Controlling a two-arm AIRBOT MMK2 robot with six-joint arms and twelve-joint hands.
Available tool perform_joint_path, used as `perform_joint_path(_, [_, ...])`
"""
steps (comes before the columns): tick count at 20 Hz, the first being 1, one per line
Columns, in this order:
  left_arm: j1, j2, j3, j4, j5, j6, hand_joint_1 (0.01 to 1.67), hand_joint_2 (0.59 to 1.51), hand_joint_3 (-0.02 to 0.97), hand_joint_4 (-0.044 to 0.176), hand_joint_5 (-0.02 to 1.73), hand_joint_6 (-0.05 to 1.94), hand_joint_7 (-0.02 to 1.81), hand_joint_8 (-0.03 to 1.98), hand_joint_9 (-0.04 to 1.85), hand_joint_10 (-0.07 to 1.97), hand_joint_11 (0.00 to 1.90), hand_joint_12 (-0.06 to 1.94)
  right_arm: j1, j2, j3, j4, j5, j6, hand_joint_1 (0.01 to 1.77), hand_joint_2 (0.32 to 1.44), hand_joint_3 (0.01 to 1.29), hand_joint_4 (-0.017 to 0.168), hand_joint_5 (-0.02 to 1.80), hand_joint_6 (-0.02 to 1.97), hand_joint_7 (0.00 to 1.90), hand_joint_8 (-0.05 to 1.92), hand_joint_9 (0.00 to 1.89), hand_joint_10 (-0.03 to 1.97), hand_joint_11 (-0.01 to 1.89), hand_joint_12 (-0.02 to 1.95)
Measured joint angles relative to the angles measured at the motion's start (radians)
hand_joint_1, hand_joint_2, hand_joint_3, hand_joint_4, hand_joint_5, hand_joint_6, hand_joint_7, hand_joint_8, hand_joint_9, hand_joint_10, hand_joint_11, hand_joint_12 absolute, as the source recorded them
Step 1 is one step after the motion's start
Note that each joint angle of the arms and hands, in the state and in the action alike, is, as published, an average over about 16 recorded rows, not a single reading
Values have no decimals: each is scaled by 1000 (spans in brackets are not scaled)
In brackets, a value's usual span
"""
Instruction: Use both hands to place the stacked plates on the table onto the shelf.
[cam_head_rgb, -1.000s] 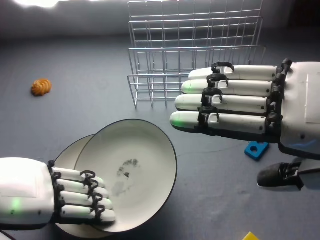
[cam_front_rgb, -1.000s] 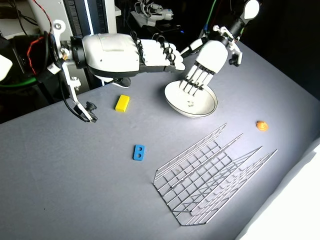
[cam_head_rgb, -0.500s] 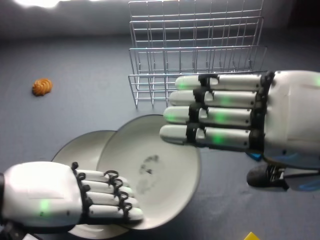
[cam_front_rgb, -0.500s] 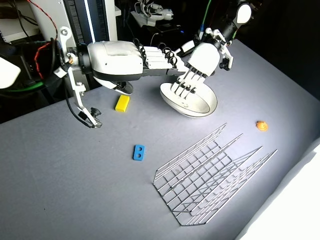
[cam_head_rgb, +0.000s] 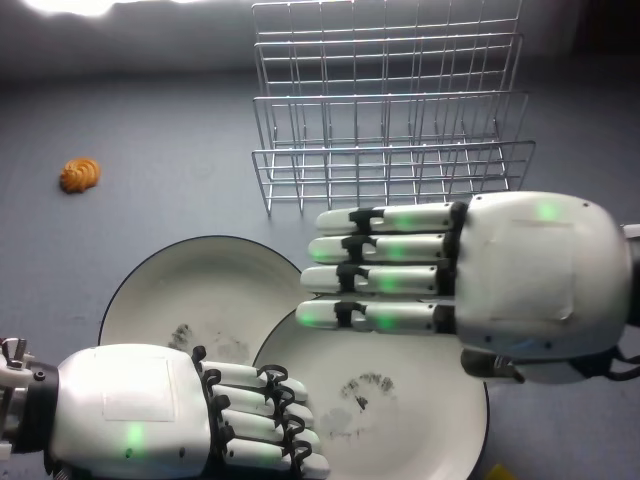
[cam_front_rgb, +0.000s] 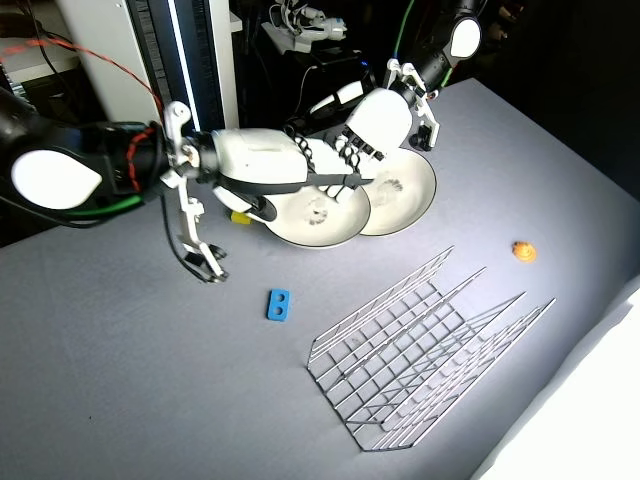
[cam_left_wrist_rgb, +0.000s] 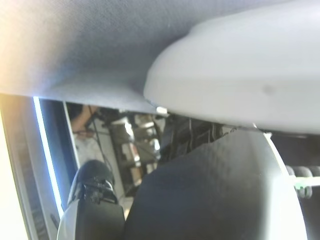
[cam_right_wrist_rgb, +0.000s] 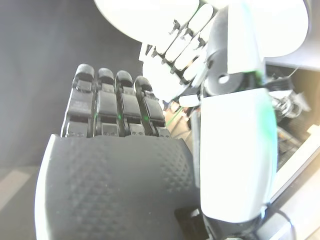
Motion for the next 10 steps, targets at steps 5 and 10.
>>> perform_joint_path(5, [6, -3, 4, -13, 11, 1, 18, 1127, 15, -1, 134, 12, 140, 12, 105, 3, 13, 104, 16, -39, 24, 12, -29, -23, 1147, 928, 15, 0, 23, 29, 21, 11, 13, 4, 24, 7])
perform_joint_path(10, [20, -2, 15, -31, 23, 1, 22, 1130, 15, -2, 128, 9, 119, 6, 93, -7, 13, 88, 44, -45, 29, 42, -39, -19, 1146, 930, 16, 0, 24, 29, 22, 11, 13, 4, 25, 38])
